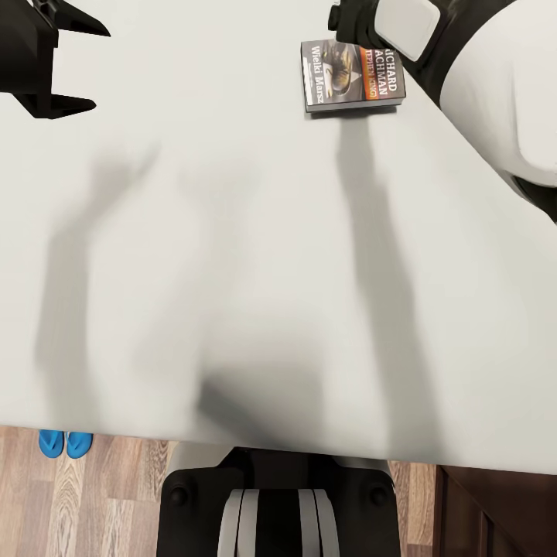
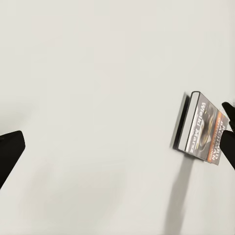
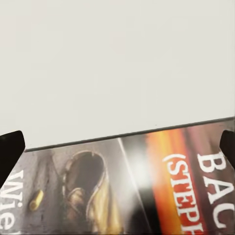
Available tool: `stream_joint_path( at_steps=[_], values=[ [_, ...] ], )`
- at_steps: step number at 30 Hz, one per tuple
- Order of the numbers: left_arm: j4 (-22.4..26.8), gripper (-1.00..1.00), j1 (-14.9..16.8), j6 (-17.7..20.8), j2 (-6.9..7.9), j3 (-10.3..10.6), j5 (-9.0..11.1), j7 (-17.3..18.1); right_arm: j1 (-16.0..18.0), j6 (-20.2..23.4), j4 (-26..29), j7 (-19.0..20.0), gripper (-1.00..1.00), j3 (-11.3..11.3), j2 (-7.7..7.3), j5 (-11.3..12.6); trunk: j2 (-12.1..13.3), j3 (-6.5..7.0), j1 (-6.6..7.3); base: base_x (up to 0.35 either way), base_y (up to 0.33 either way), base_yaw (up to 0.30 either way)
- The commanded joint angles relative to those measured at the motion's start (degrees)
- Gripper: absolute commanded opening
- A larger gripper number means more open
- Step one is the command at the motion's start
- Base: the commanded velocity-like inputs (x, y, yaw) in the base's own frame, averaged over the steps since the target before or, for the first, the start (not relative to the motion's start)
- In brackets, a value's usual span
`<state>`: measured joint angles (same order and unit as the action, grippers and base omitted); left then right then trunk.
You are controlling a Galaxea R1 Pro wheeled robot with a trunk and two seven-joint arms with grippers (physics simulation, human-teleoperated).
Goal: In the bedroom, move the book from the bed onto either nightstand, and place the two sandals side by side next to the bed.
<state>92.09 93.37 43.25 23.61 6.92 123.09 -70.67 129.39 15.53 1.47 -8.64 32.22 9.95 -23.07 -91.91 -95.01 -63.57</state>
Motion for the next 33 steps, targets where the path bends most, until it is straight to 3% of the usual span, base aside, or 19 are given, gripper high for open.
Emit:
stream_joint_path(
  at_steps=[1, 33],
  values=[
    [0.0, 1.0, 0.1, 0.3, 0.03, 0.0, 0.3, -0.4, -0.1, 0.6, 0.1, -0.1, 1.0, 0.5, 0.04, -0.6, 0.0, -0.02, 0.0, 0.0, 0.0, 0.0],
    [0.0, 1.0, 0.1, 0.3, -0.06, 0.0, 0.3, -0.4, -0.6, 8.2, 0.2, -0.2, 1.0, 0.6, 0.04, -0.2, 0.0, -0.02, 0.0, 0.0, 0.0, 0.0]
  ],
)
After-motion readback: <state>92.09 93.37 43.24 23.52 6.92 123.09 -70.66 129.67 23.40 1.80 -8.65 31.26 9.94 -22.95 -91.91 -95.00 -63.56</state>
